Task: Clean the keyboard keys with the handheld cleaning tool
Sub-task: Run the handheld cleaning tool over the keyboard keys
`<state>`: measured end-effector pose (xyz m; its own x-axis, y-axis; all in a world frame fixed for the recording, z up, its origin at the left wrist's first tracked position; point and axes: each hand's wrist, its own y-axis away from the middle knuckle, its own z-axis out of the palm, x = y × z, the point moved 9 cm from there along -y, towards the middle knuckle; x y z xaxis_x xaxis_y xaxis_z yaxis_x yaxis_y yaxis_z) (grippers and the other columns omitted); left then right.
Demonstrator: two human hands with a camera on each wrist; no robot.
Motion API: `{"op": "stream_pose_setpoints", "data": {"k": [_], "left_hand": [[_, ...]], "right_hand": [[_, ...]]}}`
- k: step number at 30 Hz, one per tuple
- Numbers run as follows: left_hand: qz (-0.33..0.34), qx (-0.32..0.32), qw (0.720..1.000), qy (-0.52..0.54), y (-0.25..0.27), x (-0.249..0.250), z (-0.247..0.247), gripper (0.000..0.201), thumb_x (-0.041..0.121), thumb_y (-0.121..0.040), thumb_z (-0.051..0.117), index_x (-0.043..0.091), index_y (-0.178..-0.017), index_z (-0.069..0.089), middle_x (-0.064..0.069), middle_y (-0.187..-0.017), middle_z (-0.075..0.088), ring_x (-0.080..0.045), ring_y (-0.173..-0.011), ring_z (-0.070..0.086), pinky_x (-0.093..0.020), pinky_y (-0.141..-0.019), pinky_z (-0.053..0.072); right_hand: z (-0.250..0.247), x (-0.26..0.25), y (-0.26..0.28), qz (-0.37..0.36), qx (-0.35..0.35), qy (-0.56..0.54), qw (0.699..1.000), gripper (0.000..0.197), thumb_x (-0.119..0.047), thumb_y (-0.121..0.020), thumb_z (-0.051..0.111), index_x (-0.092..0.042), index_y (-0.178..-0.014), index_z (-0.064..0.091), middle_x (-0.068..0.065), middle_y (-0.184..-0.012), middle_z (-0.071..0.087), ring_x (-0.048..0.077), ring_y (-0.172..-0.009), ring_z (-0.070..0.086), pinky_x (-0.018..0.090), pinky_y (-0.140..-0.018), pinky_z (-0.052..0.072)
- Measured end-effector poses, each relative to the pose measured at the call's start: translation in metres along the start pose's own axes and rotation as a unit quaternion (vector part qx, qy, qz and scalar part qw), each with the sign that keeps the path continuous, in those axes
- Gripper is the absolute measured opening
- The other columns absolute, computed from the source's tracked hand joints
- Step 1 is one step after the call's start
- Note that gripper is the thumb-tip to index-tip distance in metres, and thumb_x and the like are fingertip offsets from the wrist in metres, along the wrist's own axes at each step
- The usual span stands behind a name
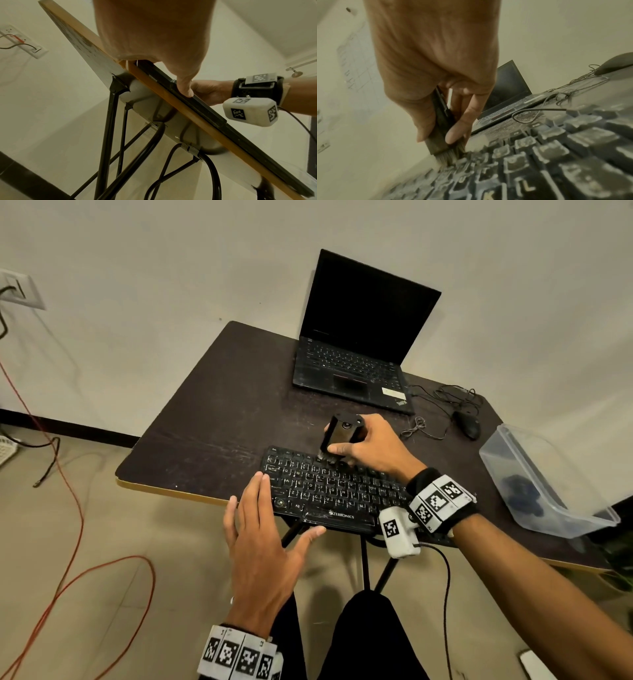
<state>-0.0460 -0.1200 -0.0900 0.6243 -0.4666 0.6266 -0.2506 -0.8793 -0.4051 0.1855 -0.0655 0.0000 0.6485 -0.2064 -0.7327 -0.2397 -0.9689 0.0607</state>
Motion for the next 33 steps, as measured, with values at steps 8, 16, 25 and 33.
{"op": "stream_pose_setpoints", "data": {"k": [8,16,25,33], "left_hand": [[0.005,0.001,1.0,-0.008,0.0,0.001,-0.002,0.111,0.081,-0.084,0.054,0.005,-0.161,0.034,-0.006,-0.167,0.036,-0.02,-0.155,0.035,-0.047,-0.131,0.017],[0.008,0.005,1.0,0.02,0.0,0.0,-0.004,0.106,0.078,-0.085,0.056,0.008,-0.161,0.034,-0.004,-0.168,0.034,-0.015,-0.157,0.03,-0.042,-0.132,0.012],[0.02,0.004,0.999,0.033,0.0,-0.001,-0.004,0.1,0.074,-0.088,0.056,0.01,-0.162,0.032,-0.002,-0.171,0.03,-0.013,-0.159,0.025,-0.041,-0.133,0.008],[0.01,-0.009,0.999,0.03,0.001,-0.002,-0.002,0.101,0.076,-0.089,0.053,0.013,-0.163,0.03,0.004,-0.172,0.026,-0.008,-0.16,0.021,-0.044,-0.133,0.009]], "right_hand": [[-0.006,0.003,0.005,0.012,0.011,0.014,1.0,0.027,-0.018,-0.087,0.088,-0.017,-0.111,0.076,0.004,-0.098,0.082,0.033,-0.079,0.079,0.05,-0.074,0.067],[-0.015,0.01,0.014,0.019,0.006,-0.012,1.0,0.028,-0.014,-0.09,0.085,-0.013,-0.116,0.074,0.003,-0.101,0.079,0.012,-0.067,0.069,0.02,-0.053,0.054],[-0.012,0.011,0.006,-0.003,-0.037,-0.015,0.999,0.03,-0.015,-0.089,0.086,-0.014,-0.117,0.075,0.005,-0.103,0.08,0.022,-0.079,0.076,0.04,-0.067,0.064],[-0.017,0.019,0.006,-0.012,-0.07,-0.02,0.997,0.028,-0.014,-0.09,0.084,-0.016,-0.117,0.075,0.006,-0.101,0.081,0.018,-0.077,0.076,0.041,-0.066,0.064]]}}
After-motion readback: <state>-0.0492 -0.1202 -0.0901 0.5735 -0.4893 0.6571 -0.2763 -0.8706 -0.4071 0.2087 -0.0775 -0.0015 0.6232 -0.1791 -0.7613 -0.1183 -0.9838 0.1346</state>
